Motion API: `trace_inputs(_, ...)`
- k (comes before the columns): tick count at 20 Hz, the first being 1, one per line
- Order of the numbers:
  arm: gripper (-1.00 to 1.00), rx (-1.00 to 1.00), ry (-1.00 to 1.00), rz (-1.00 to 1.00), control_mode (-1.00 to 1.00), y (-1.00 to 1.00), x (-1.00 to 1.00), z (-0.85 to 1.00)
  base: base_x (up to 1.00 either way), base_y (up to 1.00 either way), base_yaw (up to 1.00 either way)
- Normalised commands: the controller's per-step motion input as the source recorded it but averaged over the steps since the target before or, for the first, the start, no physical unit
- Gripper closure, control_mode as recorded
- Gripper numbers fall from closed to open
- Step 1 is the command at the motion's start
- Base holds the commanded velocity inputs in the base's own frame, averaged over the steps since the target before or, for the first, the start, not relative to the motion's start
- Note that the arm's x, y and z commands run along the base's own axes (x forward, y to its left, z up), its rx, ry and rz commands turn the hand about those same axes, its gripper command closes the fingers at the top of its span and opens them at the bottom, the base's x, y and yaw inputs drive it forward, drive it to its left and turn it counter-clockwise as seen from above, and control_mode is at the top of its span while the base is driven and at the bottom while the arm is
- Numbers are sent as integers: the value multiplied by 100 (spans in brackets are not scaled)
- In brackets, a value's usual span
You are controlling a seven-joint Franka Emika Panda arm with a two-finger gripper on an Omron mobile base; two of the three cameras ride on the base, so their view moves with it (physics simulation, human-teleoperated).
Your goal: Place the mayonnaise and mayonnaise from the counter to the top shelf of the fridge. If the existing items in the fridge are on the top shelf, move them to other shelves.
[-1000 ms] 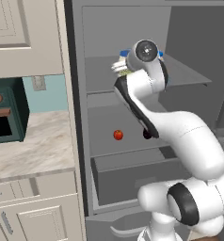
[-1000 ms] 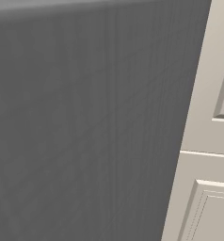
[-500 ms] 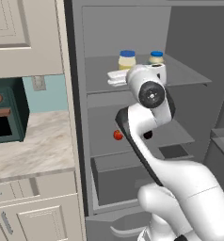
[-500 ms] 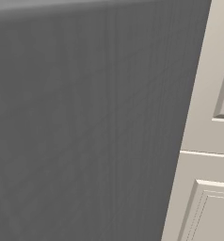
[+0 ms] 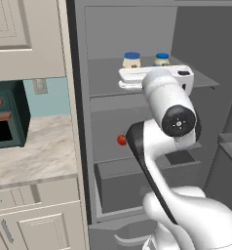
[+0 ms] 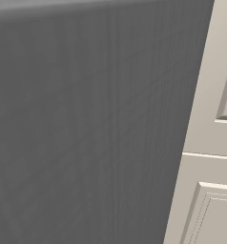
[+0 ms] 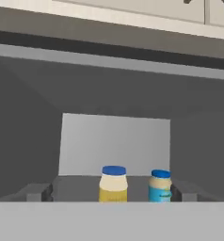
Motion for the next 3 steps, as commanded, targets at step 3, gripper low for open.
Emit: trace_inputs(3, -100, 6, -5, 0, -100, -3, -100, 33, 0, 0, 0)
